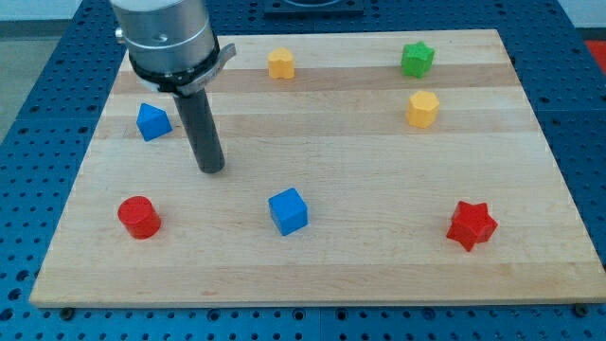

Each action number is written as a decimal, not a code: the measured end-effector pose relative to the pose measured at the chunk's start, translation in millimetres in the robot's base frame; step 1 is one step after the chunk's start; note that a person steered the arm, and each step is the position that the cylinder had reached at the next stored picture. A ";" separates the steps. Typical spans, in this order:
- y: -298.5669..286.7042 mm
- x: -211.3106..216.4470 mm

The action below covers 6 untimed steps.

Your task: Move the red circle closer to the blue triangle

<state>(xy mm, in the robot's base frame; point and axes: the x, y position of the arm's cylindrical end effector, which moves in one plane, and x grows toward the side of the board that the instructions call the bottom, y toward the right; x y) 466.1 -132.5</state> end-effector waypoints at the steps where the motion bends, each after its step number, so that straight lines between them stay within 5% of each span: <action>1: -2.3 56.6; 3: -70.6 104.3; 6: -95.8 82.8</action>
<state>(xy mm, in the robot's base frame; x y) 548.9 -228.3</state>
